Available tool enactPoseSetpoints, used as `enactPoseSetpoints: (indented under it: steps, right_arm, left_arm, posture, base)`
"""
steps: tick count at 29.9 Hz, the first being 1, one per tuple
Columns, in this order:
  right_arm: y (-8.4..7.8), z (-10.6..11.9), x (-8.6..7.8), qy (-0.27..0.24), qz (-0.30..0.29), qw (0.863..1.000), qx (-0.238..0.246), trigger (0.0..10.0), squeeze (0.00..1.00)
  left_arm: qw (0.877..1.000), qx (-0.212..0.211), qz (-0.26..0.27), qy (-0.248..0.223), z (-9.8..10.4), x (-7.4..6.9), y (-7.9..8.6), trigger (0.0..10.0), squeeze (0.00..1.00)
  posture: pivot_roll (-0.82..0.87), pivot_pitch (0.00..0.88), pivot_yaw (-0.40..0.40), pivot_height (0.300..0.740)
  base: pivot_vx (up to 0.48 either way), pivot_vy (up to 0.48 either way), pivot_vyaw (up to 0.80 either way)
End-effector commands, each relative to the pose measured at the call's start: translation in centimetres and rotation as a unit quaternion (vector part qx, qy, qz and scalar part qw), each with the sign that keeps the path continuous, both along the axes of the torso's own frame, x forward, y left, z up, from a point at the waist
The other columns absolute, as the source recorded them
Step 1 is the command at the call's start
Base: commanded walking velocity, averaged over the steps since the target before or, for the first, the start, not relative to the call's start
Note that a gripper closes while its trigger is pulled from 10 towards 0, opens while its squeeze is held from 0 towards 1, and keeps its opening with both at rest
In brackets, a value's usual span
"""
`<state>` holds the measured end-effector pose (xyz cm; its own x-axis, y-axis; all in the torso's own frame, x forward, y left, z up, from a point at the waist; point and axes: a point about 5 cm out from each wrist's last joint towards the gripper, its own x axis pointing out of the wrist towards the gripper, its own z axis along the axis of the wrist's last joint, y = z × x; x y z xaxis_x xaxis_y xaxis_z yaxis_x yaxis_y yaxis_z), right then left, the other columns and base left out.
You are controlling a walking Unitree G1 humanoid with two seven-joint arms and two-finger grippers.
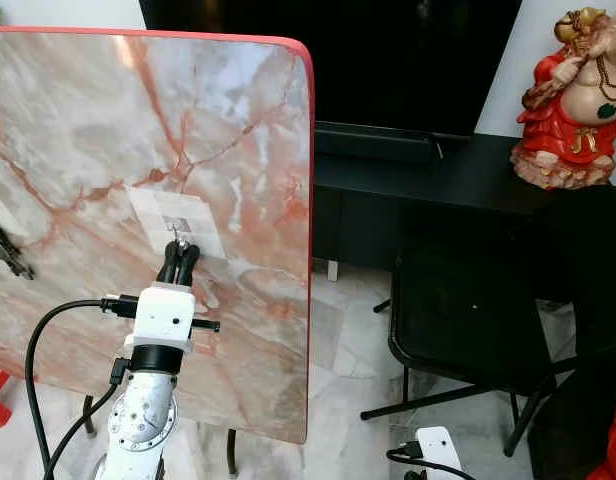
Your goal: Hang keys on a hook
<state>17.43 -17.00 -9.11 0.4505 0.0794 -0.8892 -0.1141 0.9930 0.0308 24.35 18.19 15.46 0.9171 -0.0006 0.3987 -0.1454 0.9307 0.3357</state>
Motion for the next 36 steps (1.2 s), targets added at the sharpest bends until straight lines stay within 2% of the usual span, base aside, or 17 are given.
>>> enactPoseSetpoints:
  steps: [1,9,17,20,29,36]
  right_arm:
    - [0.0,0.1,0.2,-0.001,0.004,1.000,-0.002,10.0,0.00]
    - [0.0,0.1,0.2,-0.002,0.005,1.000,-0.002,10.0,0.00]
    - [0.0,0.1,0.2,-0.003,0.004,1.000,-0.004,10.0,0.00]
    - [0.0,0.1,0.3,-0.004,0.003,1.000,-0.004,10.0,0.00]
    - [0.0,0.1,0.3,-0.004,0.004,1.000,-0.003,10.0,0.00]
    - [0.0,0.1,0.2,-0.004,0.004,1.000,-0.003,10.0,0.00]
  left_arm:
    - [1.000,-0.004,0.006,0.004,0.0,0.0,0.4,10.0,0.00]
    - [1.000,-0.017,0.011,0.013,-0.3,-0.1,0.6,10.0,0.00]
    - [0.998,-0.004,-0.053,0.043,-1.1,-0.1,-1.2,10.0,0.00]
    - [0.997,-0.005,-0.056,0.043,-1.1,-0.2,-1.4,10.0,0.00]
    - [0.999,-0.006,-0.041,0.033,-0.5,-0.2,-0.6,10.0,0.00]
    - [0.999,-0.023,-0.025,0.030,-0.5,-0.3,-0.2,10.0,0.00]
  posture:
    - [0.03,0.026,-0.023,0.740]
    - [0.03,0.026,-0.024,0.740]
    - [0.03,0.027,-0.024,0.740]
    - [0.03,0.027,-0.022,0.740]
    - [0.03,0.029,-0.023,0.740]
    - [0.03,0.029,-0.023,0.740]
  base:
    - [0.000,0.000,0.00]
    - [0.000,0.000,0.00]
    - [0.000,0.000,0.00]
    - [0.000,0.000,0.00]
    - [0.000,0.000,0.00]
    - [0.000,0.000,0.00]
